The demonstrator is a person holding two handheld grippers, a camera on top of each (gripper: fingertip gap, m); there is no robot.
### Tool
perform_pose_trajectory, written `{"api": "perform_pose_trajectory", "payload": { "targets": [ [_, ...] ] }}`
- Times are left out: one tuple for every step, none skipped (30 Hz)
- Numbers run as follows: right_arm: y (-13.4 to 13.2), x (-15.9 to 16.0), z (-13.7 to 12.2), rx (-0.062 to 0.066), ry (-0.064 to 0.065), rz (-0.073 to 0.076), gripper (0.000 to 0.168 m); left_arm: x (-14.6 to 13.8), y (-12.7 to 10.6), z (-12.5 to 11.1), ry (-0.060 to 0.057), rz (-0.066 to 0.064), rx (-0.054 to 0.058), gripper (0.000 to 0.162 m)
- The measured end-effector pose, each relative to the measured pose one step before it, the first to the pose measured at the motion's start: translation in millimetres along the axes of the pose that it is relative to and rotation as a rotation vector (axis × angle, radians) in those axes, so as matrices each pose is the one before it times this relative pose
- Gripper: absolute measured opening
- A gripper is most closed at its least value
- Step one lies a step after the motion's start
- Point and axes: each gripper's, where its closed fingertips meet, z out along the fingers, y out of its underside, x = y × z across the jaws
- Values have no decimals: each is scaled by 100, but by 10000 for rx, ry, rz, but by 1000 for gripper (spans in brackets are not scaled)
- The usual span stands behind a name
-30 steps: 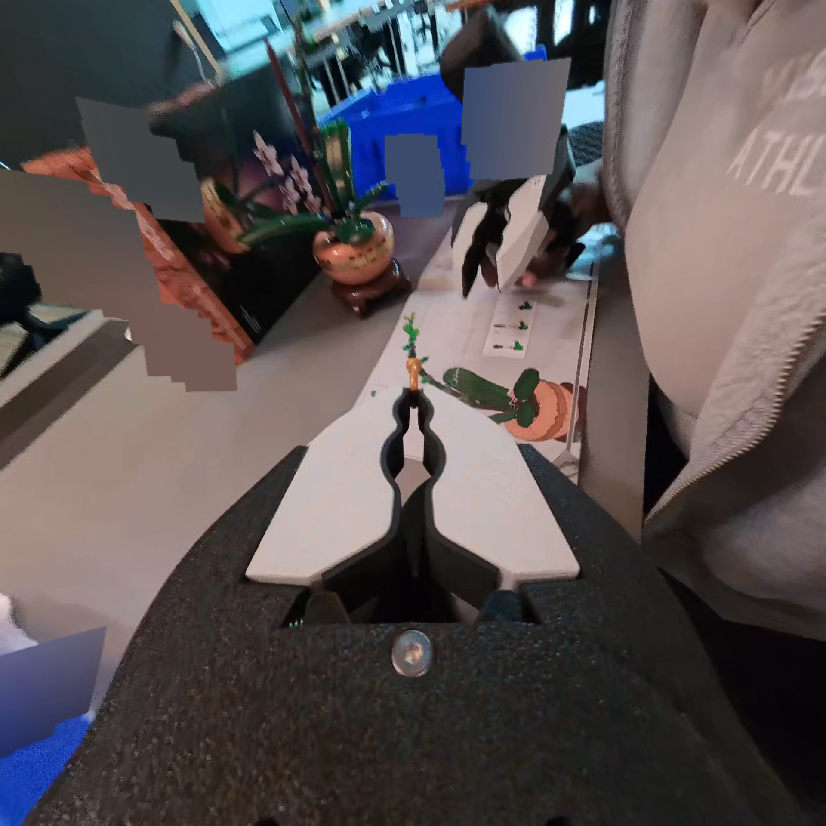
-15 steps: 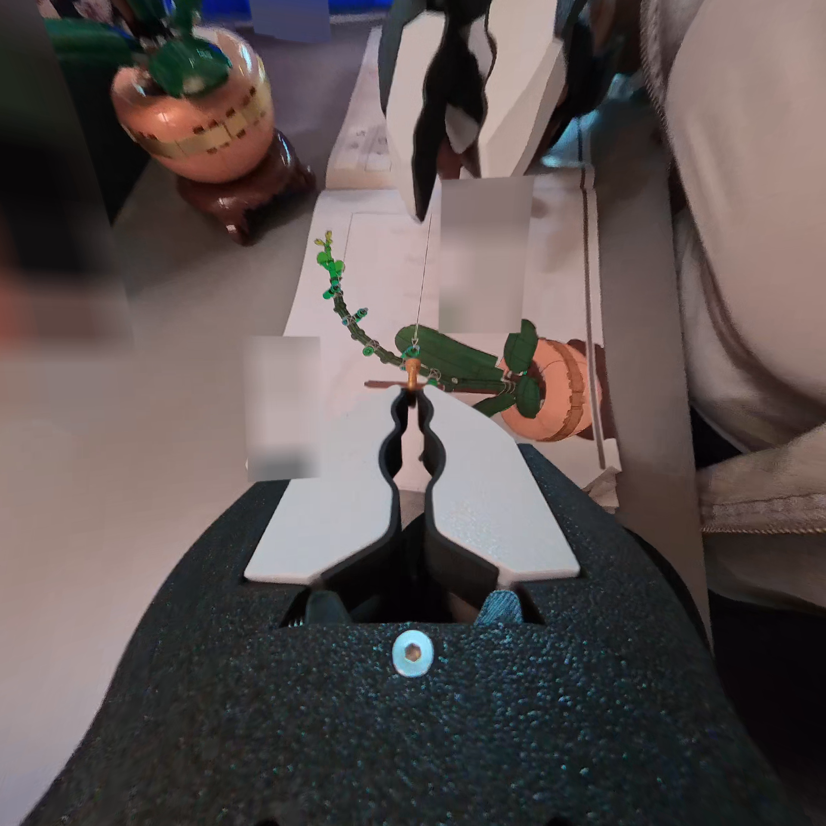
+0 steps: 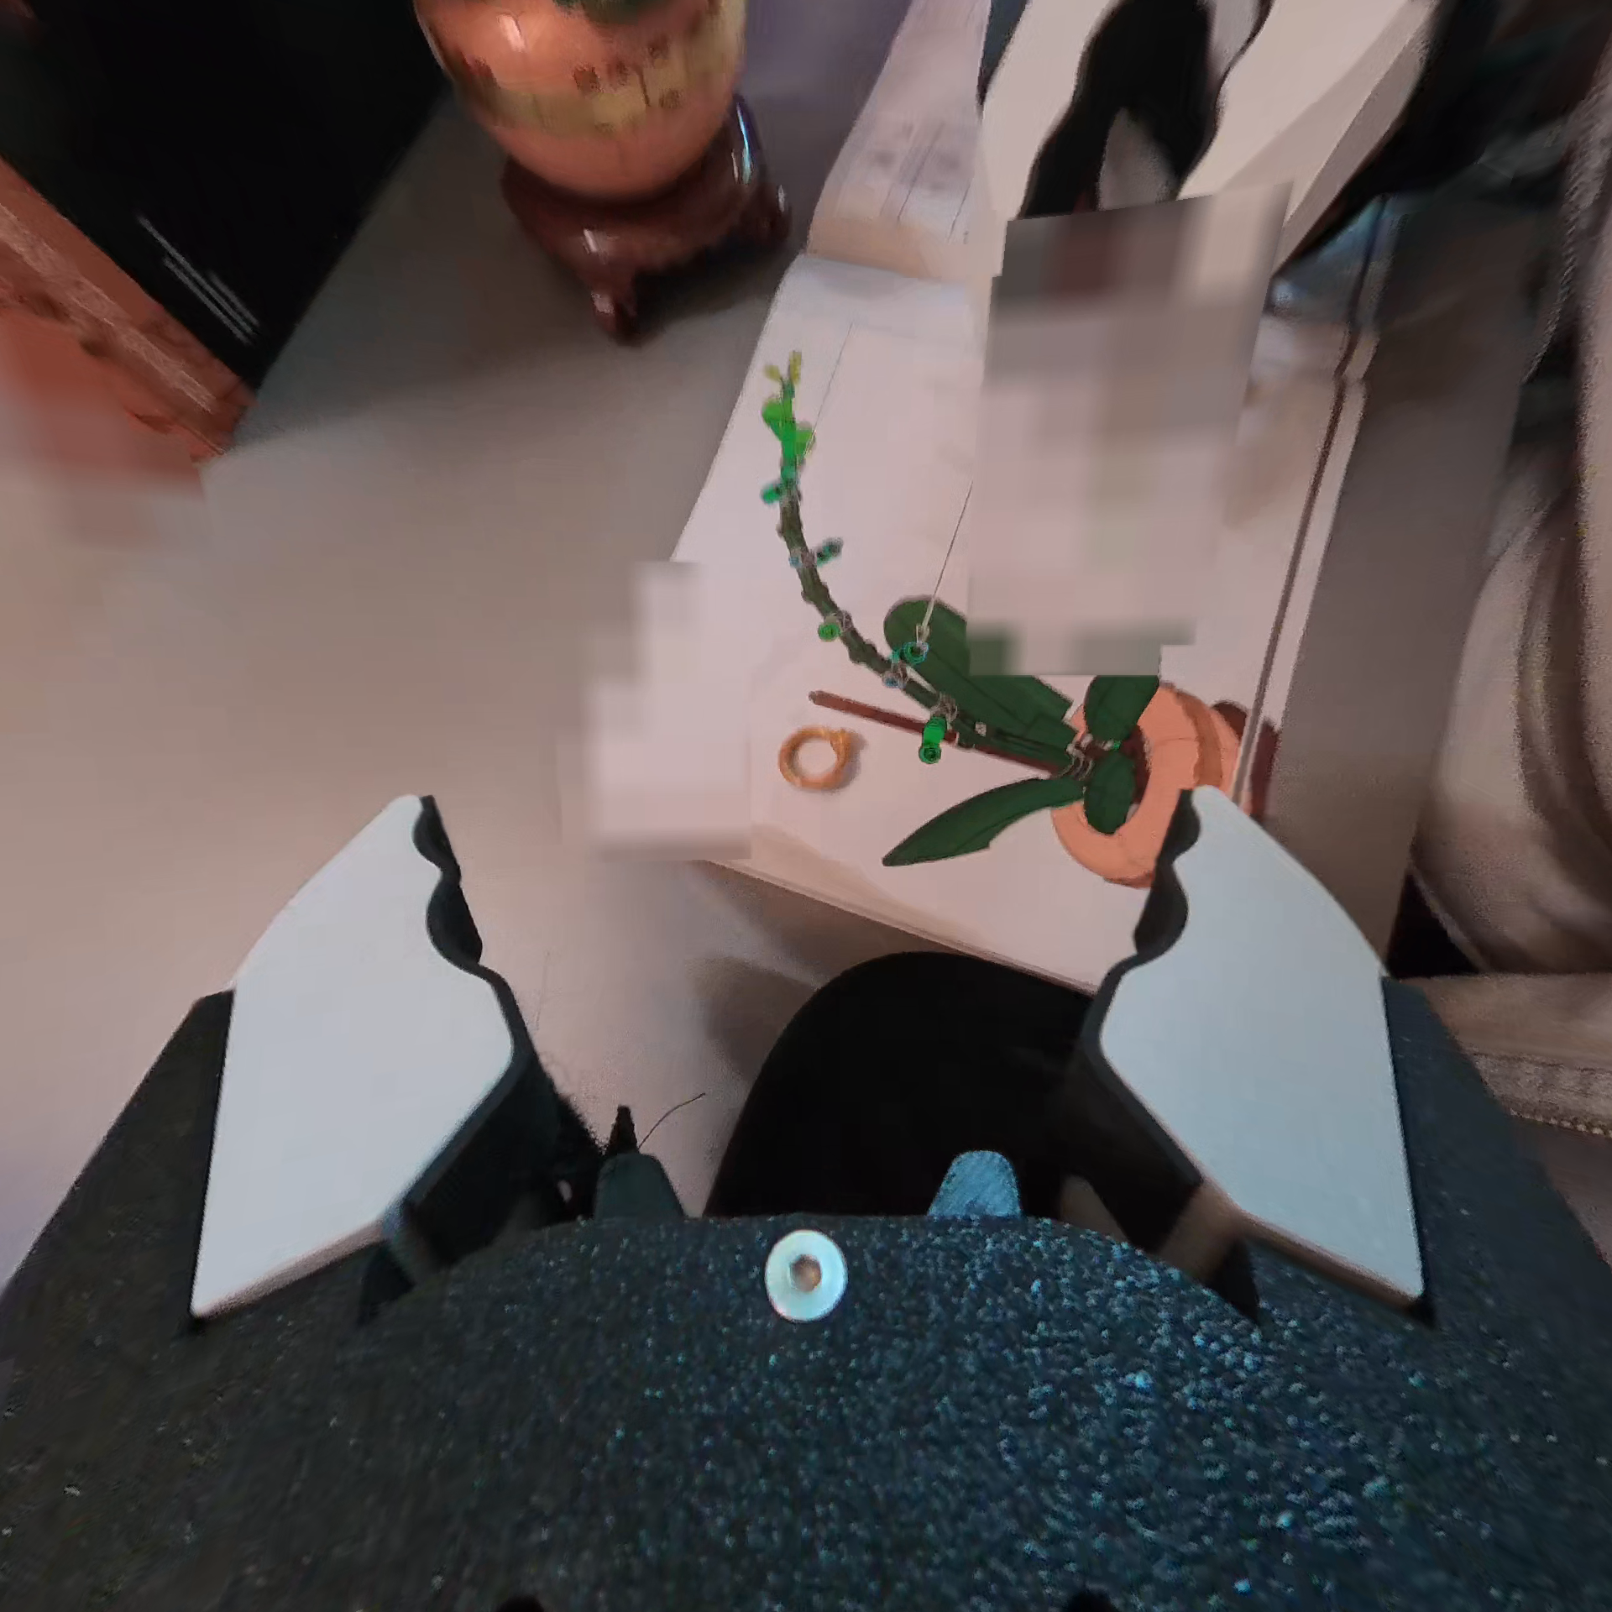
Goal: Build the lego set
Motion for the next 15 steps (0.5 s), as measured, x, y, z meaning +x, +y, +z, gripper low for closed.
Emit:
{"api": "perform_pose_trajectory", "payload": {
  "targets": [
    [-53, 12, -57, 51, 7, 14, 27, -148, -1066, -859, -117, 6, 644, 146],
    [-58, 13, -49, 56, 20, -9, 27, -202, -1480, -1035, -146, -1, 913, 146],
    [-74, -14, -56, 60, 19, -36, 27, -365, -1709, -1144, -274, 44, 1019, 146],
    [-66, -49, -57, 60, 13, -60, 27, -606, -1788, -1200, -475, 175, 1014, 146],
    [-66, -57, -52, 57, 13, -79, 27, -747, -1841, -1177, -590, 280, 1011, 146],
    [-42, -88, -42, 46, 6, -95, 27, -676, -1815, -1104, -552, 303, 963, 146],
    [-51, -133, -32, 40, -22, -113, 27, -660, -1844, -1042, -566, 298, 965, 143],
    [-62, -154, -50, 52, -22, -134, 26, -654, -1746, -1104, -593, 485, 913, 101],
    [-90, -152, -76, 71, 16, -163, 24, -531, -1493, -1131, -547, 786, 748, 0],
    [-125, -153, -98, 85, 38, -181, 23, -714, -1345, -743, -659, 196, 667, 0],
    [-160, -190, -119, 78, 45, -172, 22, -258, -451, -426, -186, -399, 39, 0],
    [-150, -255, -145, 48, 22, -163, 22, 315, 102, -300, 177, -384, -244, 0],
    [-134, -308, -157, 16, -12, -164, 24, 500, 277, -251, 177, -129, -202, 0],
    [-135, -325, -174, -9, -8, -154, 26, 305, 555, -152, -46, -42, -293, 36],
    [-104, -287, -186, -49, 23, -141, 28, 241, 866, -17, -108, -30, -459, 74]
  ]
}}
